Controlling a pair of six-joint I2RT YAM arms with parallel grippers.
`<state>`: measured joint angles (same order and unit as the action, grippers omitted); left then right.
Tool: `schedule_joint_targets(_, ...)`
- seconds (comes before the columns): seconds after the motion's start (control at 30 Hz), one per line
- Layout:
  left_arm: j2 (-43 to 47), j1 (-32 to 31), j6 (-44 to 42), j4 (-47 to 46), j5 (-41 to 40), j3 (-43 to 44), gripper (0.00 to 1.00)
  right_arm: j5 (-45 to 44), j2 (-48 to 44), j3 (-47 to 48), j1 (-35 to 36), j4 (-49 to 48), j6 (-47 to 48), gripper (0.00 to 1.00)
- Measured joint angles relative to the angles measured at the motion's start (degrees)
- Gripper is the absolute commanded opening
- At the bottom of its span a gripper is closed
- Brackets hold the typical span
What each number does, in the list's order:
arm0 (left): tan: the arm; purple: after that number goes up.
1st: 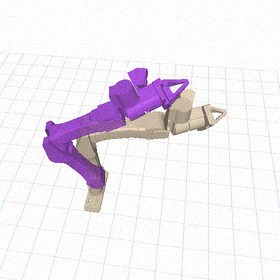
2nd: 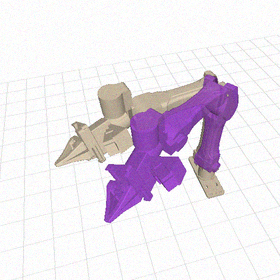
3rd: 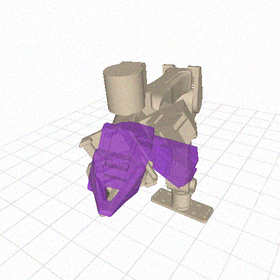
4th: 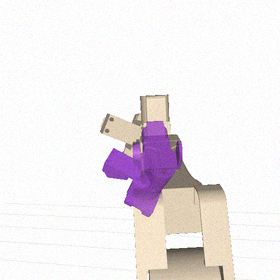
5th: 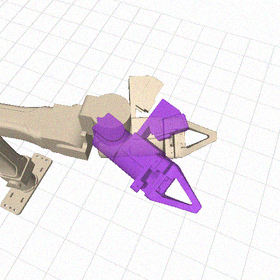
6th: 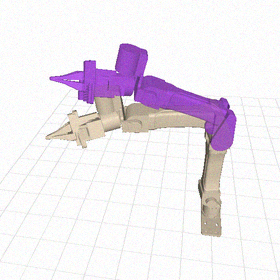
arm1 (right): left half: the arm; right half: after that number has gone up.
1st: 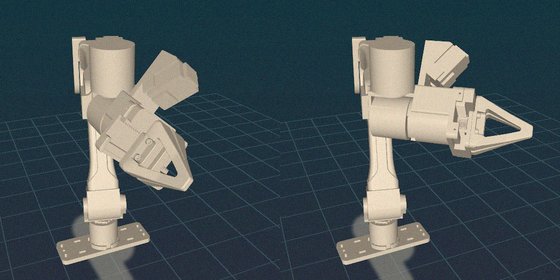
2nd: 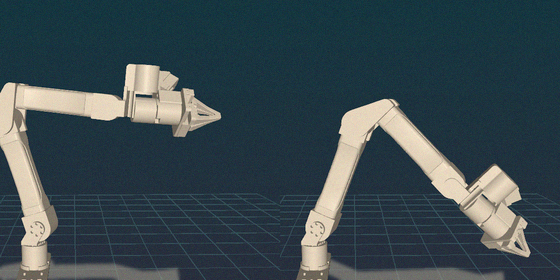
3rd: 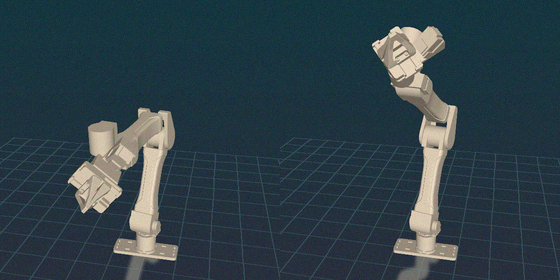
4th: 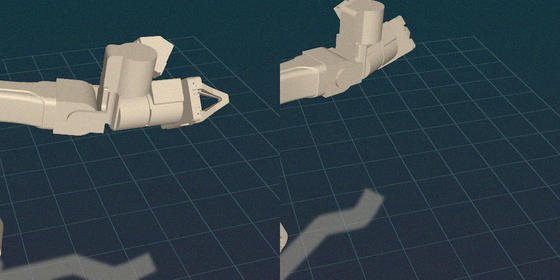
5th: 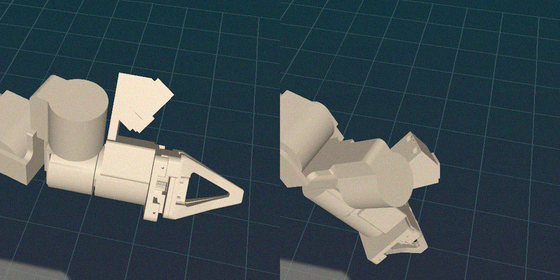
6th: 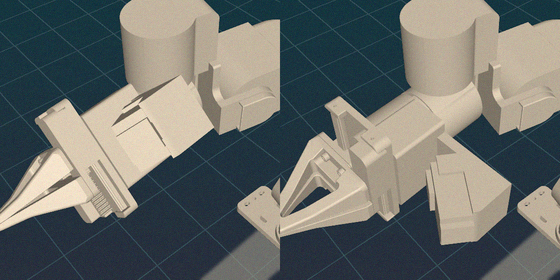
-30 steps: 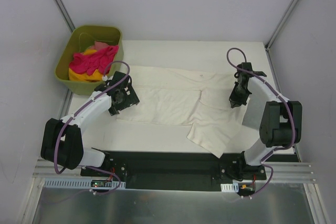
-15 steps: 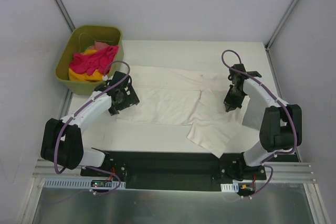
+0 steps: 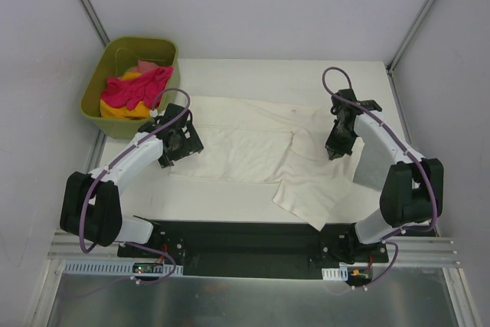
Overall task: Fold and stack the t-shirts
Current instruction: Fold the tshirt
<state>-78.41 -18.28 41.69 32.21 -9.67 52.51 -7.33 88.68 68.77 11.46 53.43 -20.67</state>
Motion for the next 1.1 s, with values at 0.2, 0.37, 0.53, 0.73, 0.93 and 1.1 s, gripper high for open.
schedule_joint_targets(0.2, 0.0, 0.0, -0.3, 0.0, 0.0, 0.0, 0.99, 0.8, 0.0, -0.8, 1.9, 0.0, -1.0, 0.03)
schedule_joint_targets(0.37, 0.0, 0.0, -0.3, 0.0, 0.0, 0.0, 0.99, -1.2, 1.0, -1.1, 2.1, 0.8, -1.3, 0.04)
schedule_joint_targets(0.53, 0.1, 0.0, -0.3, 0.0, 0.0, 0.0, 0.99, -7.6, 3.2, -1.8, 2.1, 2.6, -1.5, 0.12)
schedule_joint_targets(0.73, 0.6, 0.0, -0.3, 0.3, -0.1, 0.0, 0.99, -9.9, 7.7, -2.7, 2.0, 3.6, -1.1, 0.51)
schedule_joint_targets(0.93, 1.2, 0.0, -0.3, 1.2, -1.4, 0.0, 0.99, -9.2, 6.4, -3.0, 2.9, 1.8, 3.3, 0.71)
schedule_joint_targets(1.1, 1.3, 0.0, -0.4, 1.3, -1.6, 0.0, 0.99, -5.0, 0.7, -1.6, 8.5, -2.3, 10.5, 0.72)
